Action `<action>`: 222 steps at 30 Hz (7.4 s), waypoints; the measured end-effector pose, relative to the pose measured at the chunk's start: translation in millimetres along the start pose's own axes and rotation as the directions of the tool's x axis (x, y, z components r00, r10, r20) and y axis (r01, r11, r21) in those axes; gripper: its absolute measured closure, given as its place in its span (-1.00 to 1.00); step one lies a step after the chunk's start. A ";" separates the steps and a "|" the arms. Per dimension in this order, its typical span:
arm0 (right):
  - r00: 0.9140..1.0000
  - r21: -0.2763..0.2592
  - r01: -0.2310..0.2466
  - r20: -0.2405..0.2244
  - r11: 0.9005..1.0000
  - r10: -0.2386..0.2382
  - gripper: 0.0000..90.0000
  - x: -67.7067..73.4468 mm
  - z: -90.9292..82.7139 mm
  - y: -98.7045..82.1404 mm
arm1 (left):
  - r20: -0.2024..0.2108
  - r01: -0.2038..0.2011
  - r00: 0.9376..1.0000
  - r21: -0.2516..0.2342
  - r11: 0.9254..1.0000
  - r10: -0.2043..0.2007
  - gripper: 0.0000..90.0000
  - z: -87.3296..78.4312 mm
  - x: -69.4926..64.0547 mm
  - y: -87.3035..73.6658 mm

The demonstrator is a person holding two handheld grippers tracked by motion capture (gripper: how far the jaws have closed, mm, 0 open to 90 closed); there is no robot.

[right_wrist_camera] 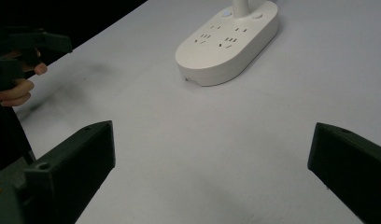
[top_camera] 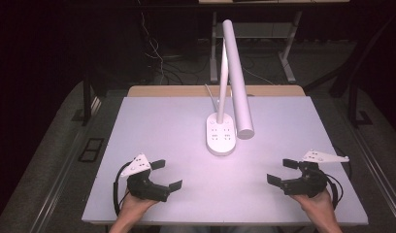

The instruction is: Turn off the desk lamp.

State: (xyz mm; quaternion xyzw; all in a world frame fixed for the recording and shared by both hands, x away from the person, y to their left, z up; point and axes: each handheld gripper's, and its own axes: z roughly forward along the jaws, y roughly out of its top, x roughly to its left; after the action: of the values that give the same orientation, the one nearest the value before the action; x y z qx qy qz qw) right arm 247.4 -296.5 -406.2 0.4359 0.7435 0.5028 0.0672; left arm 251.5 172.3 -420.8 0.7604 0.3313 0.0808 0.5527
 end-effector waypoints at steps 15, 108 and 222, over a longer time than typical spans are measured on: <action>1.000 0.010 -0.013 -0.016 1.000 0.013 -0.98 -0.2 -0.6 0.0 | 0.000 0.001 1.000 -0.004 1.000 -0.001 -1.00 -0.3 -1.7 -0.3; 0.994 0.171 0.105 -0.048 0.980 -0.098 -0.85 -12.2 87.0 141.6 | -0.003 0.016 1.000 -0.016 1.000 -0.016 -1.00 -3.7 1.2 -0.8; 0.998 0.198 -0.056 0.040 0.979 0.049 1.00 -73.2 213.0 131.9 | -0.012 0.028 1.000 -0.023 0.999 -0.028 -1.00 -6.4 9.9 -0.5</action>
State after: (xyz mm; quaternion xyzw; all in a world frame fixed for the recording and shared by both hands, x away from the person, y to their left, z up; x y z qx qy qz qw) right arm 483.4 -187.0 -428.0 0.4688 0.7769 0.4198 0.0229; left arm 255.8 183.3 -421.2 0.7488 0.3443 0.0815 0.5605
